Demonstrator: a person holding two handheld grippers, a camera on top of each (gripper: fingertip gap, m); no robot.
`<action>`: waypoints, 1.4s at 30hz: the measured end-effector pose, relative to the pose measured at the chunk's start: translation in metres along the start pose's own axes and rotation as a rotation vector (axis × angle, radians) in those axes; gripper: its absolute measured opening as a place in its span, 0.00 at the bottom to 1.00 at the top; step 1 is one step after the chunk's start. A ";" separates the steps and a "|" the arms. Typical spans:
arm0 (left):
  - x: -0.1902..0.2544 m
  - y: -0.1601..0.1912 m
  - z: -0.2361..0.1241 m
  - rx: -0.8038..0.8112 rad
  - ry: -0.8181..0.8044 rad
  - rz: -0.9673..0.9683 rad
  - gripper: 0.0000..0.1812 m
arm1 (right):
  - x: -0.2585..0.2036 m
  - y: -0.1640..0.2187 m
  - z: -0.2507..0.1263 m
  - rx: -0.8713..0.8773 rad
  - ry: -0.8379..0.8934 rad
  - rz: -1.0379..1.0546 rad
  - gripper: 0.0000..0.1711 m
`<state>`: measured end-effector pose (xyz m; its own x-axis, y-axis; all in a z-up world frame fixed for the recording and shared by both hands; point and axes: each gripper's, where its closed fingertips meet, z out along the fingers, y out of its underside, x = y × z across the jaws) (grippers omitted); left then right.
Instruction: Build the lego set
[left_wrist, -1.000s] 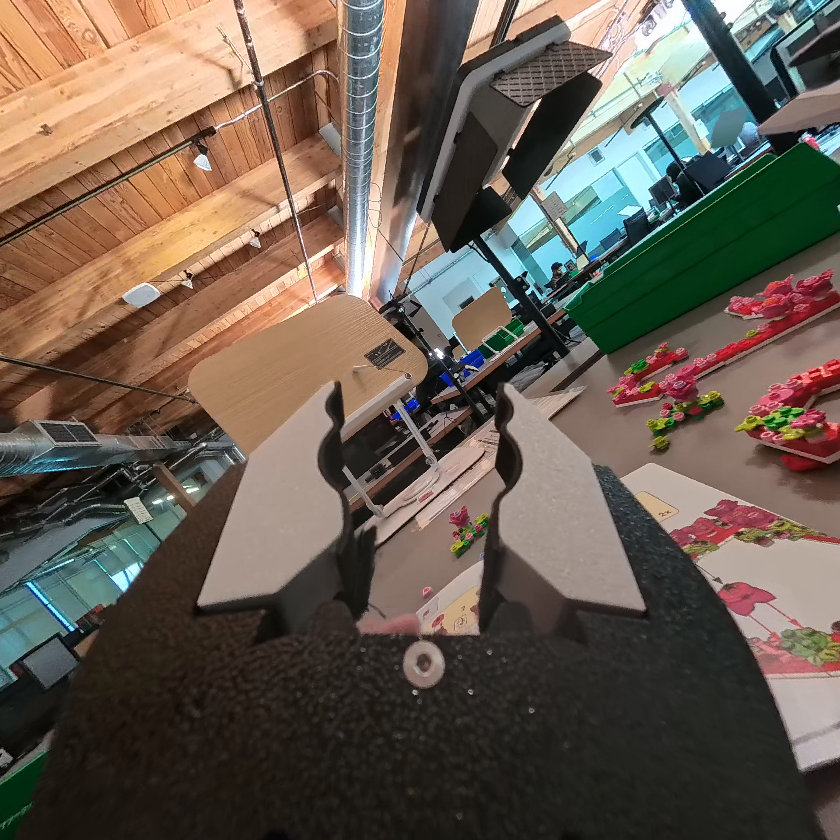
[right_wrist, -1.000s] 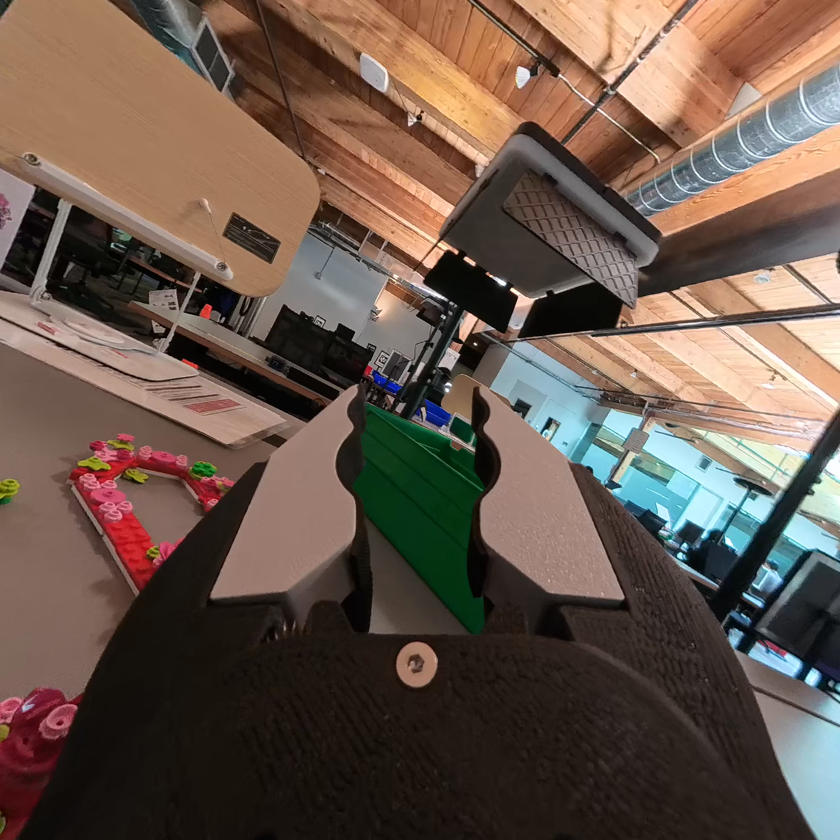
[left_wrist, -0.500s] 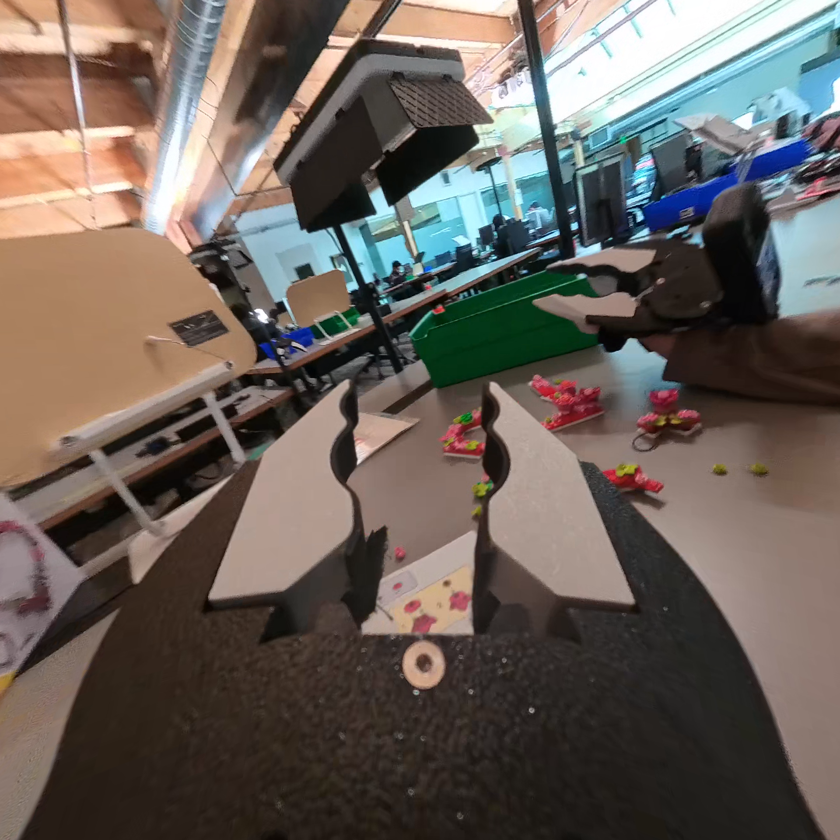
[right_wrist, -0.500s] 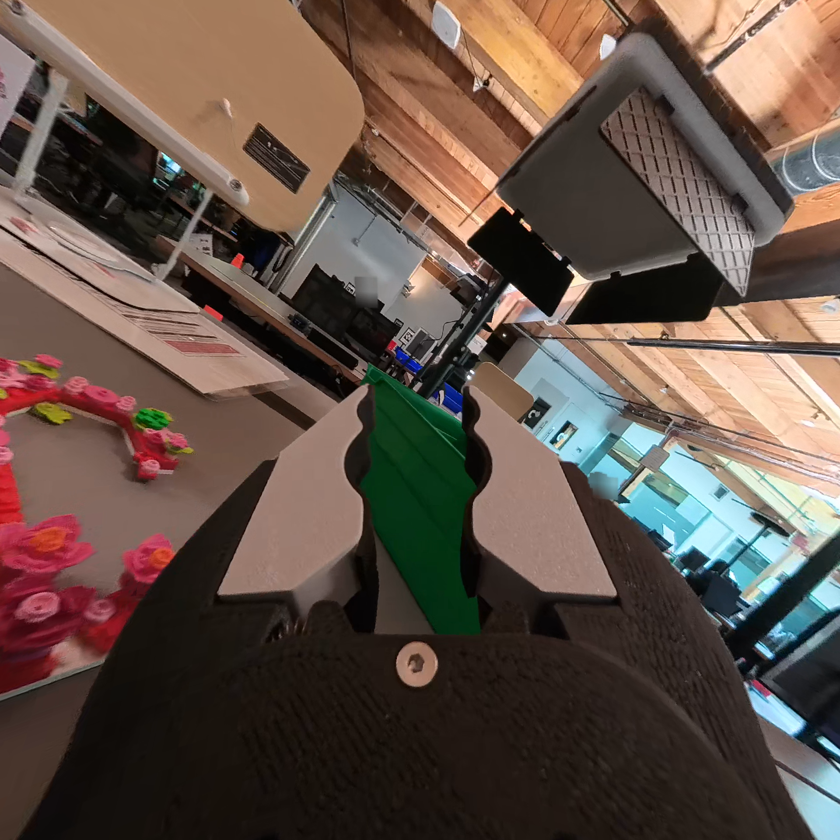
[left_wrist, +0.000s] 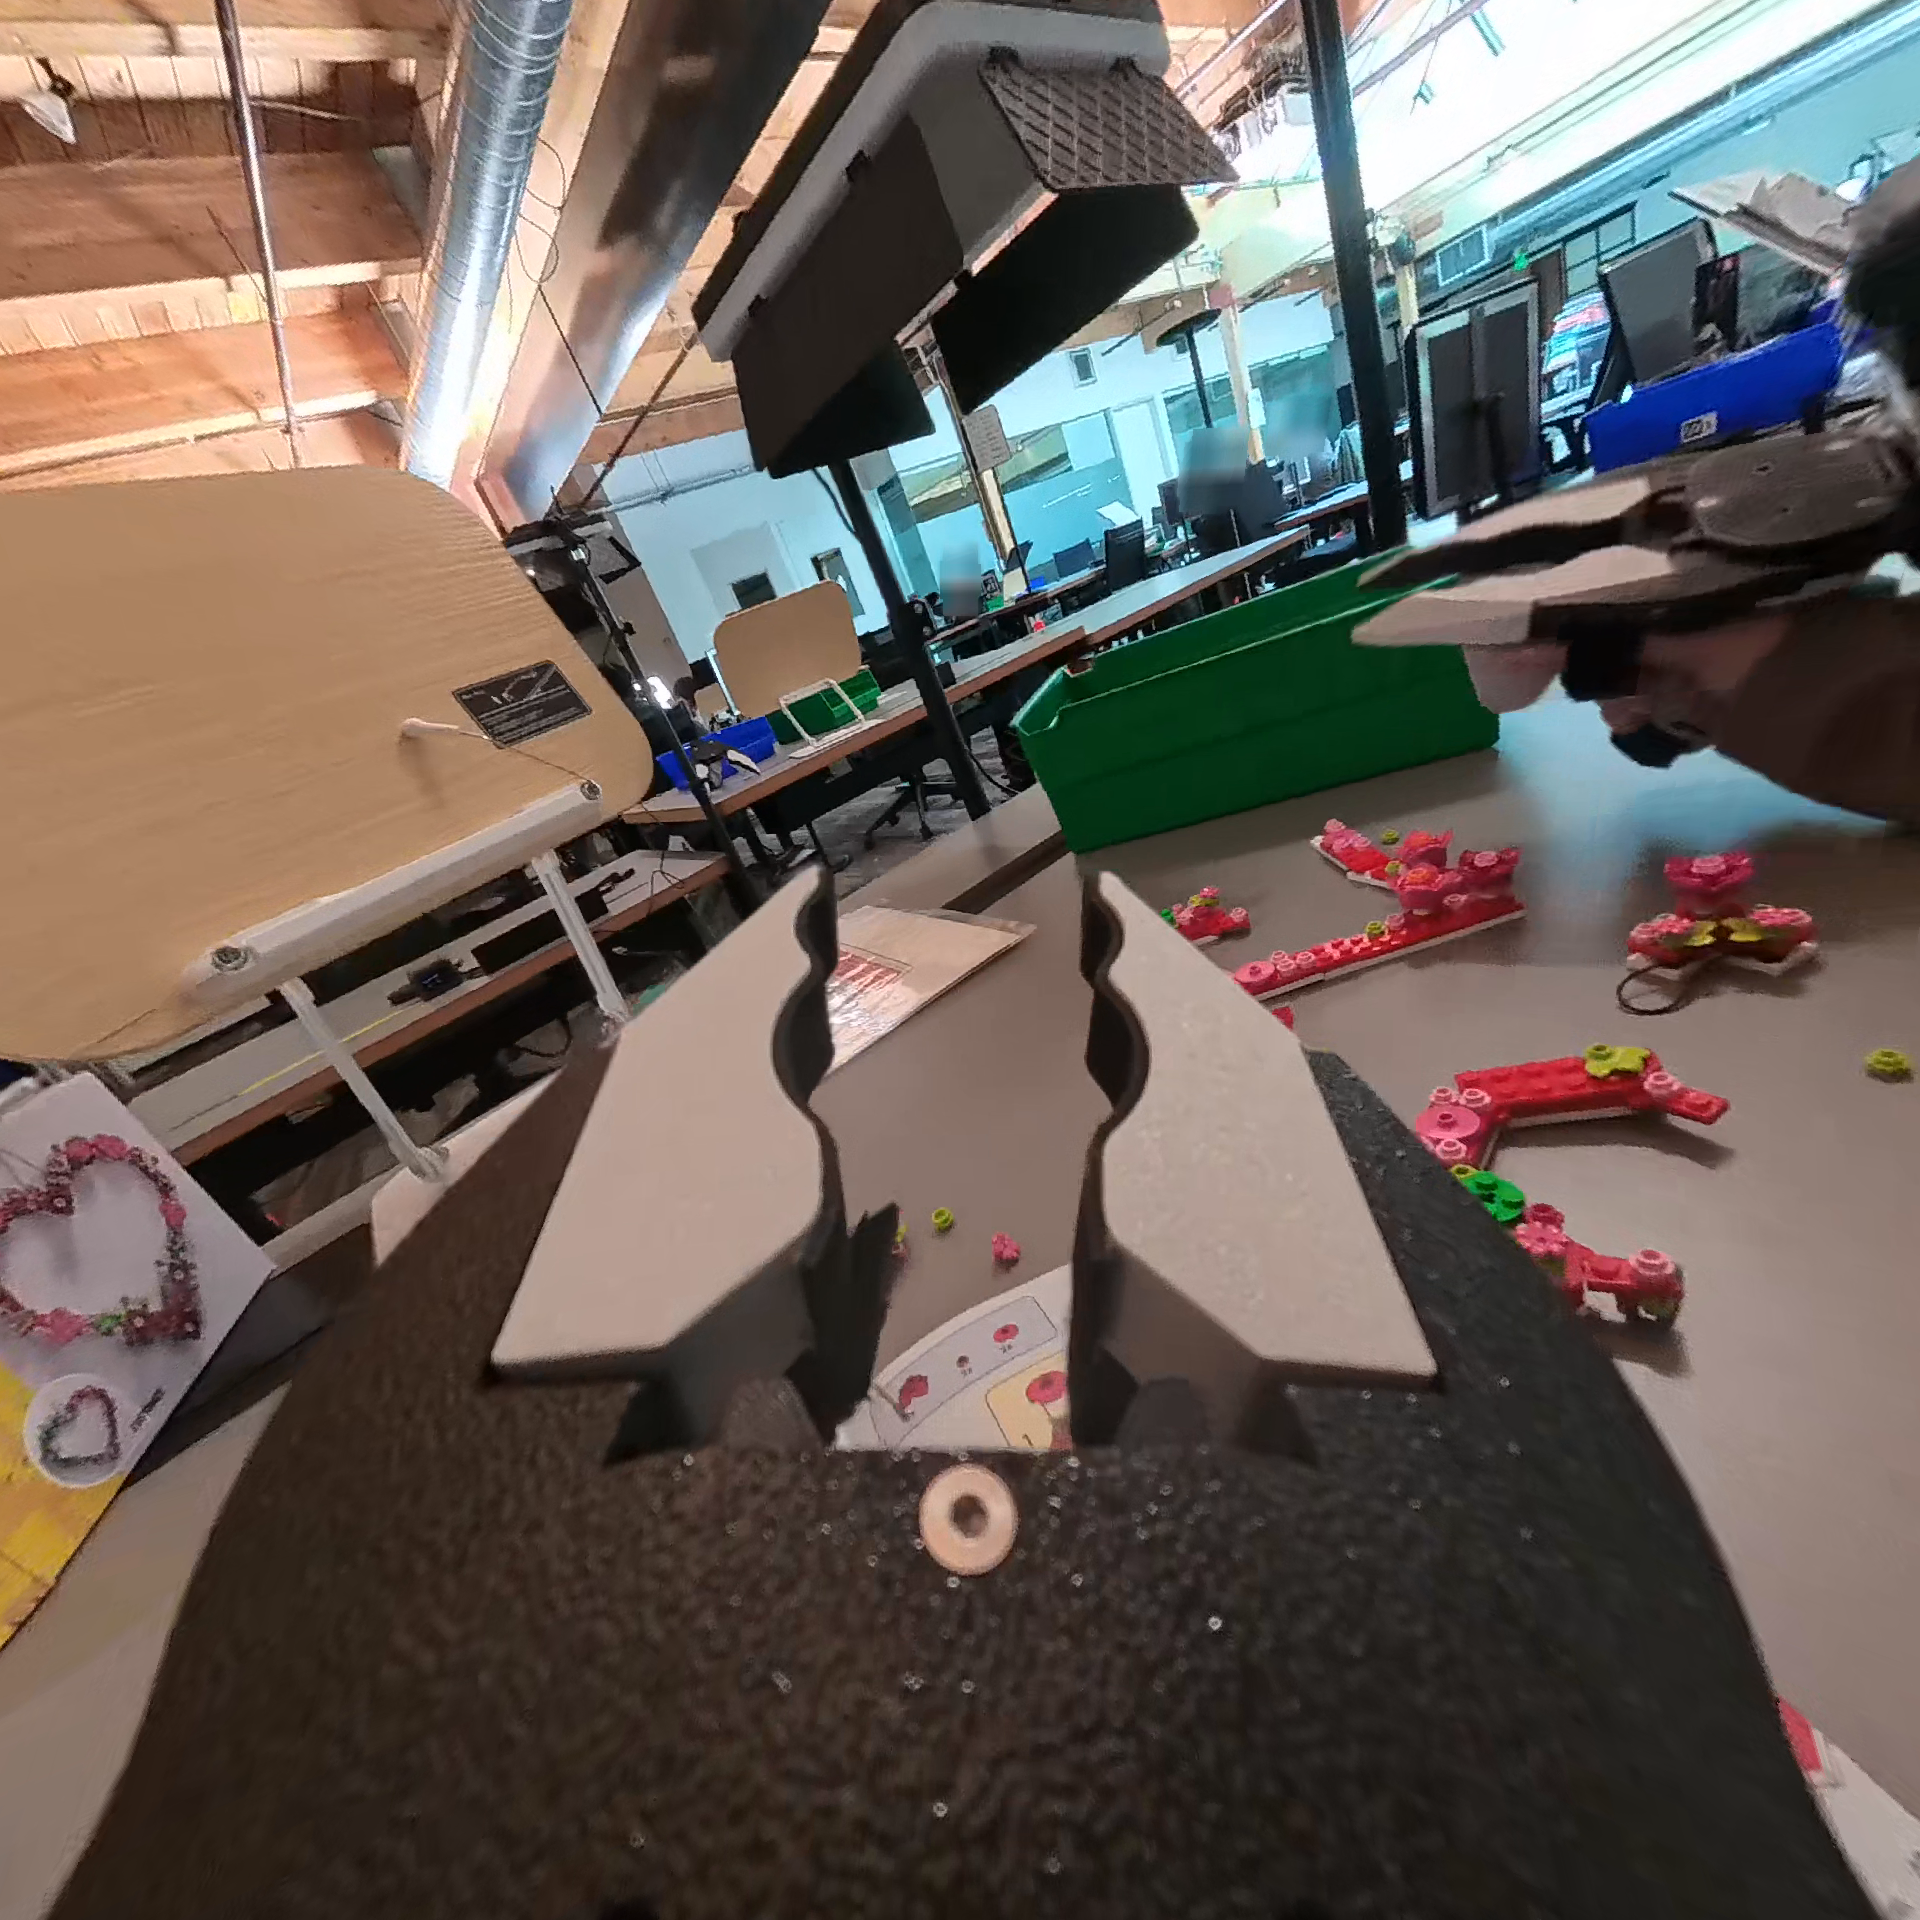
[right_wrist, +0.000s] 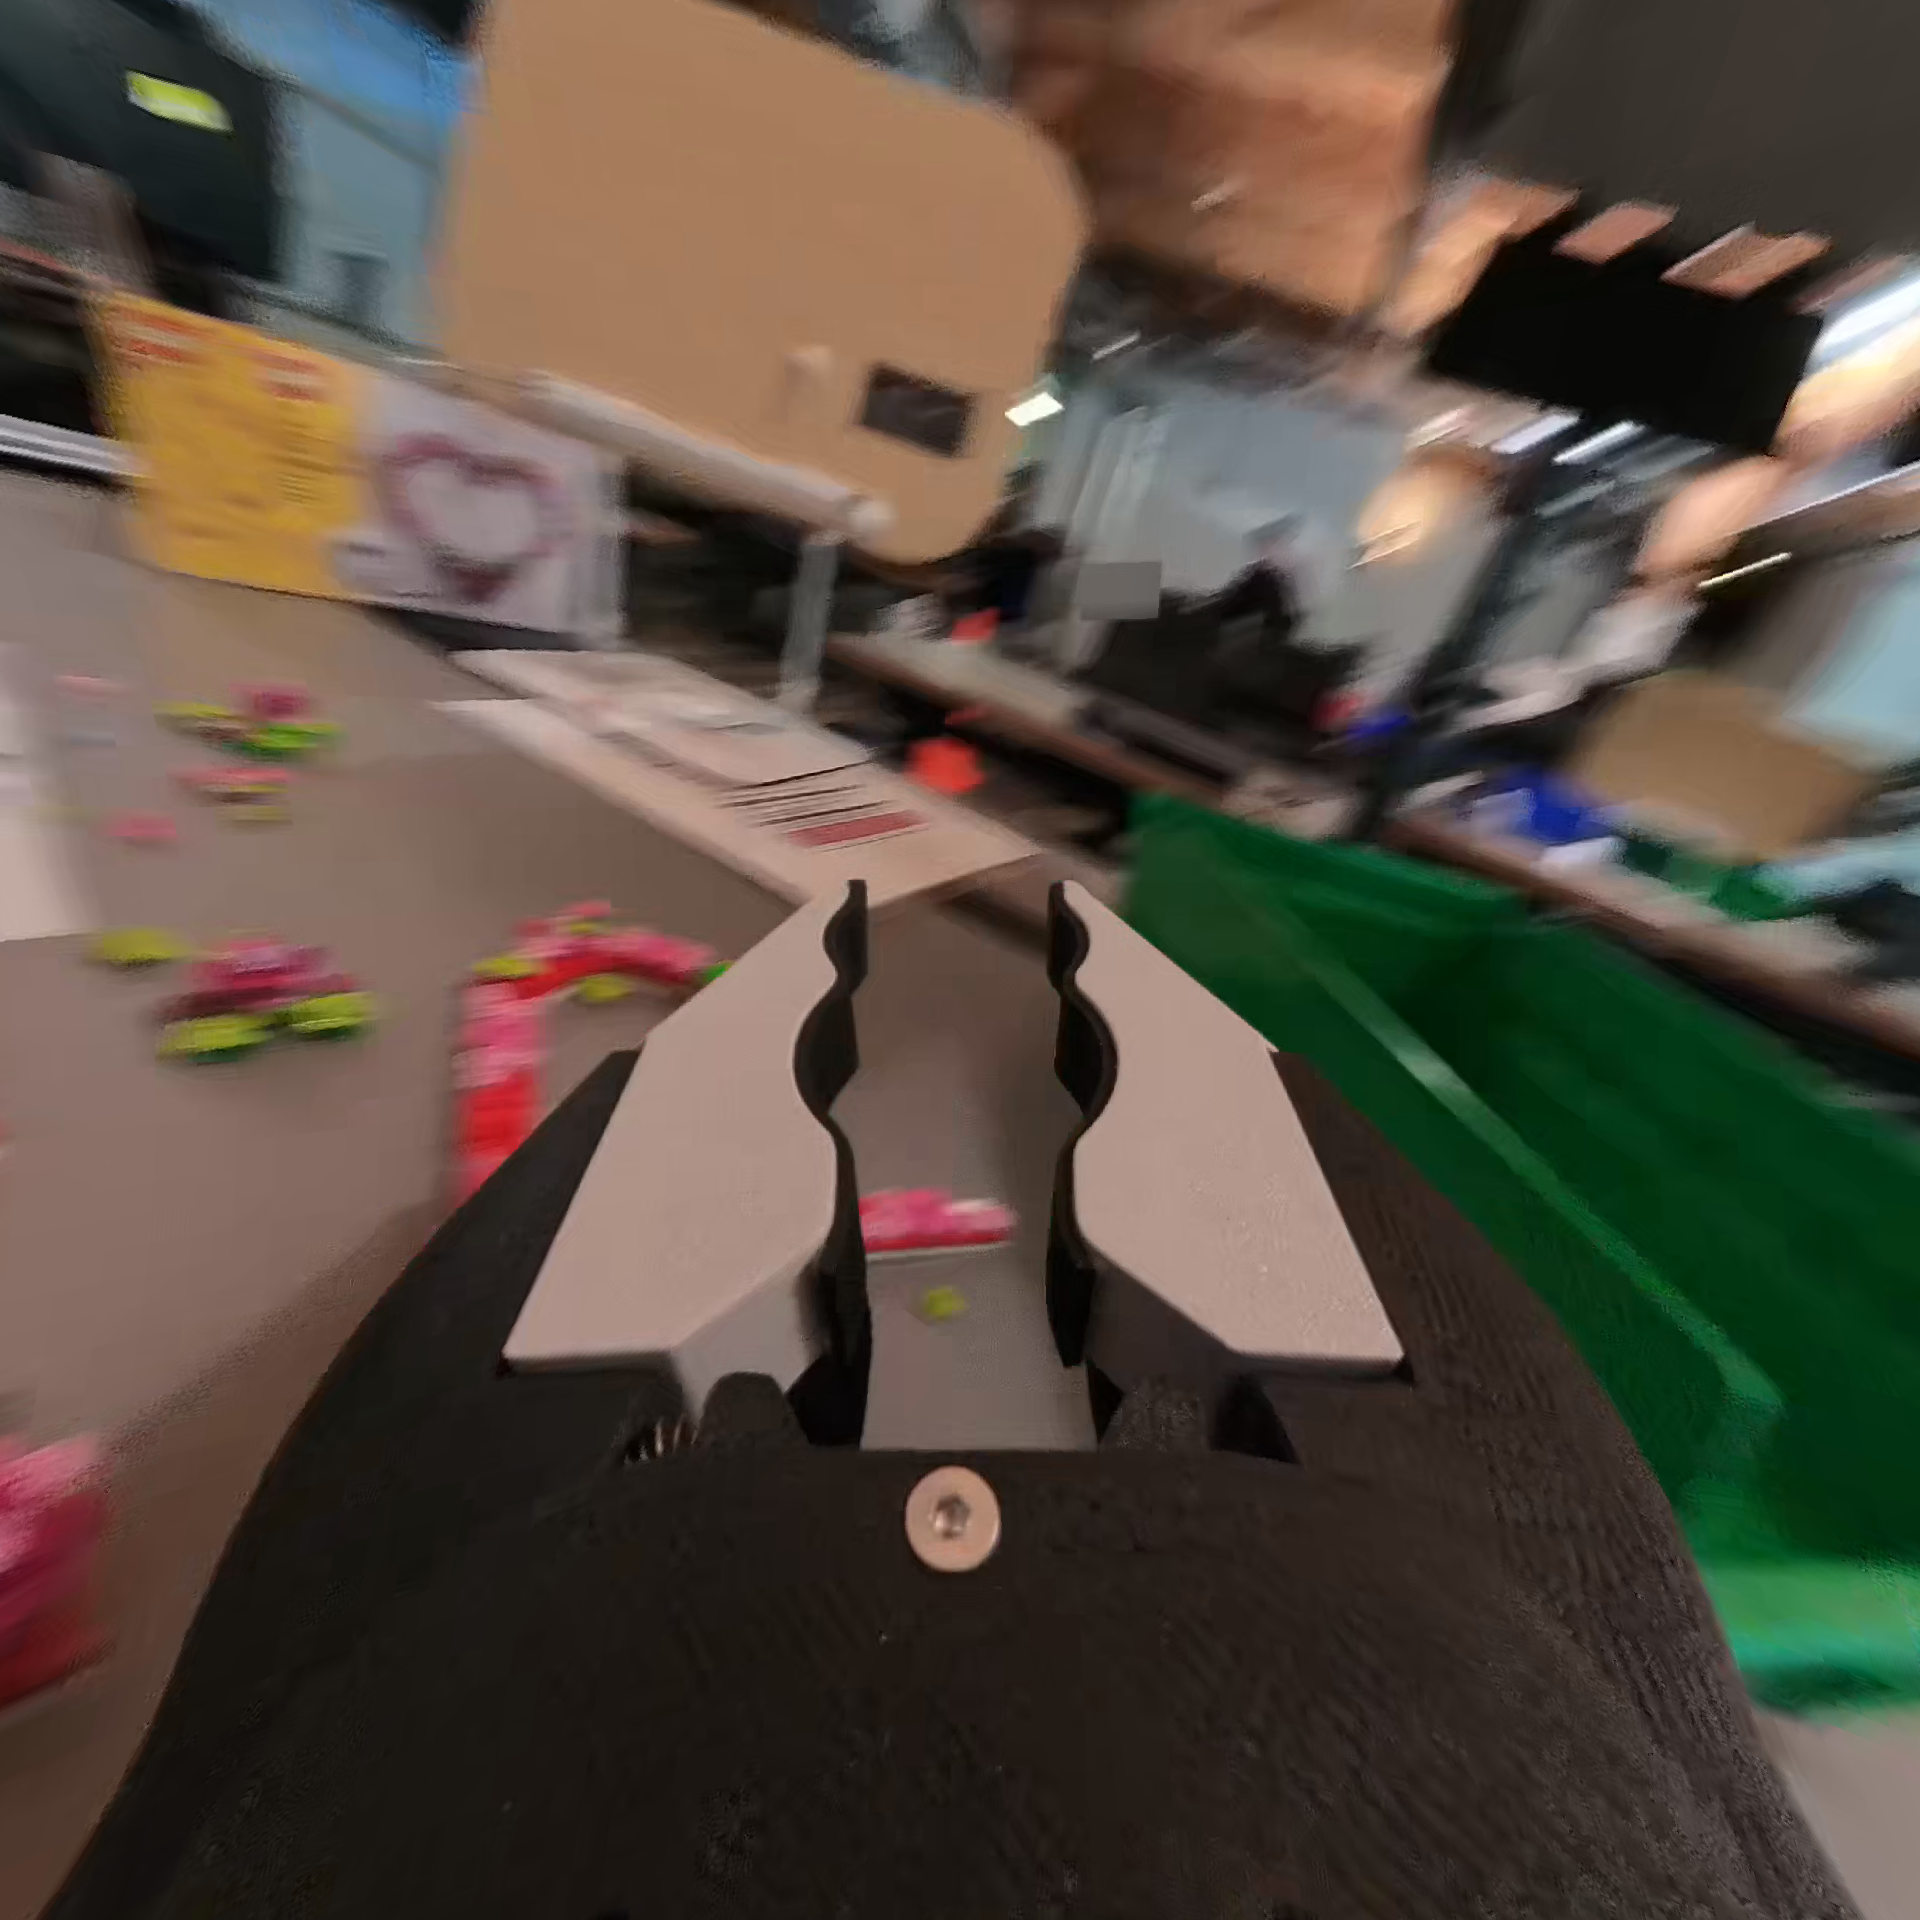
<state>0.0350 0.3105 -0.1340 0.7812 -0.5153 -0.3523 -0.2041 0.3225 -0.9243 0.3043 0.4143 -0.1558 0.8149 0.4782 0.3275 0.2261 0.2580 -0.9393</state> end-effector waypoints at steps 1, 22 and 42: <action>-0.001 -0.001 0.000 0.001 0.002 -0.024 0.25 | -0.016 0.003 -0.002 -0.050 -0.142 0.085 0.20; -0.003 -0.004 -0.001 0.026 0.020 -0.144 0.23 | -0.096 0.087 -0.056 -0.664 -0.691 0.154 0.03; 0.007 0.004 0.004 -0.018 0.076 -0.127 0.24 | -0.092 0.062 -0.040 -0.528 -0.644 0.169 0.07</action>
<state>0.0422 0.3115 -0.1400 0.7548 -0.6097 -0.2418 -0.1174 0.2372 -0.9643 0.2647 0.3525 -0.2480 0.4335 0.9009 0.0228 0.4784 -0.2087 -0.8530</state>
